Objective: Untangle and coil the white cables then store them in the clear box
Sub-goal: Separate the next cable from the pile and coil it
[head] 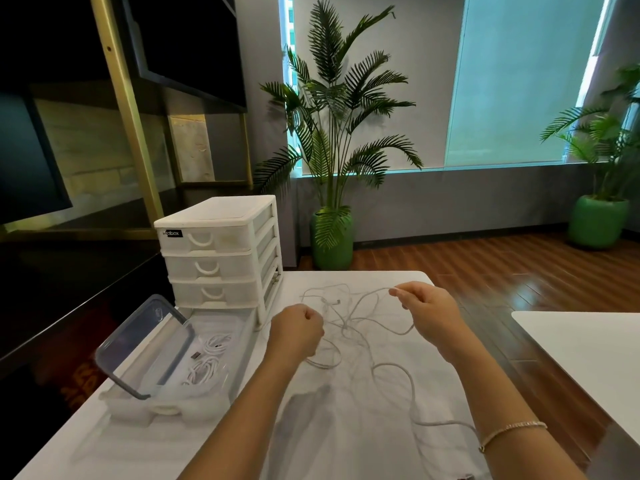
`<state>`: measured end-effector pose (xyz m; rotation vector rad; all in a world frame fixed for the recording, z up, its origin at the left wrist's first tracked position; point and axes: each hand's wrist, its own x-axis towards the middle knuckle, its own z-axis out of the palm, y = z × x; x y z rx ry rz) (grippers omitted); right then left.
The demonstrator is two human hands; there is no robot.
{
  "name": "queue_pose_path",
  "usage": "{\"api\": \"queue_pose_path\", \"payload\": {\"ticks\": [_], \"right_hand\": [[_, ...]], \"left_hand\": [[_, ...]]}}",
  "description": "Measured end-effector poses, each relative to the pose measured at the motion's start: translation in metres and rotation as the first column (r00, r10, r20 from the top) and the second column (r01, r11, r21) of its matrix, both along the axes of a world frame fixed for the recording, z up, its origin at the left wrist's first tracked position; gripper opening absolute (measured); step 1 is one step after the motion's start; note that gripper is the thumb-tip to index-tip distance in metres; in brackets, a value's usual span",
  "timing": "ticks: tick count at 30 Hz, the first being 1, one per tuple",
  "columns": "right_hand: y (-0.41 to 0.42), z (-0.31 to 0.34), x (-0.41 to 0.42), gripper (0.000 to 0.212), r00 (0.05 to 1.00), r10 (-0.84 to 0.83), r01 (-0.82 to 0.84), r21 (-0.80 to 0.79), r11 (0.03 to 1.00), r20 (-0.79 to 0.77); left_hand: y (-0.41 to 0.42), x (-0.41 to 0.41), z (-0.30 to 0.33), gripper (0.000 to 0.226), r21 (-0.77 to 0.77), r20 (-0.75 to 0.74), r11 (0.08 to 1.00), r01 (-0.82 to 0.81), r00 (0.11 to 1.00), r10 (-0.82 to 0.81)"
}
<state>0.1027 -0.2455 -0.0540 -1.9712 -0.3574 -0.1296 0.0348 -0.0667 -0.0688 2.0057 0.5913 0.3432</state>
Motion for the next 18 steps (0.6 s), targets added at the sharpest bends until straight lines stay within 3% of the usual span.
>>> {"api": "queue_pose_path", "payload": {"ticks": [3,5,6,8,12,18], "right_hand": [[0.004,-0.006,0.004,0.025,0.996,-0.083,0.084,-0.034,0.996,0.036],[0.005,-0.01,0.007,0.027,0.987,-0.152,0.154,-0.045,0.987,0.05],[0.005,-0.013,0.008,0.027,0.981,-0.186,0.188,-0.047,0.981,0.055],[0.005,-0.016,0.01,0.027,0.968,-0.246,0.247,-0.027,0.969,0.045],[0.003,-0.022,0.016,0.027,0.947,-0.321,0.321,0.013,0.947,-0.032],[-0.008,-0.023,0.026,0.024,0.899,-0.418,0.435,0.151,0.888,-0.133]], "left_hand": [[0.002,0.001,0.017,0.035,-0.211,-0.08,0.977,-0.017,0.997,0.0],[0.004,-0.001,0.024,0.028,-0.3,-0.123,0.954,0.013,0.991,-0.052],[0.007,-0.003,0.026,0.022,-0.274,-0.12,0.957,0.097,0.984,-0.135],[0.011,-0.013,0.032,0.014,-0.313,-0.105,0.943,0.109,0.983,-0.148],[0.019,-0.014,0.037,0.029,-0.304,-0.005,0.945,0.117,0.992,-0.124],[0.021,-0.019,0.05,0.033,-0.321,0.132,0.947,-0.009,0.99,0.054]]}}
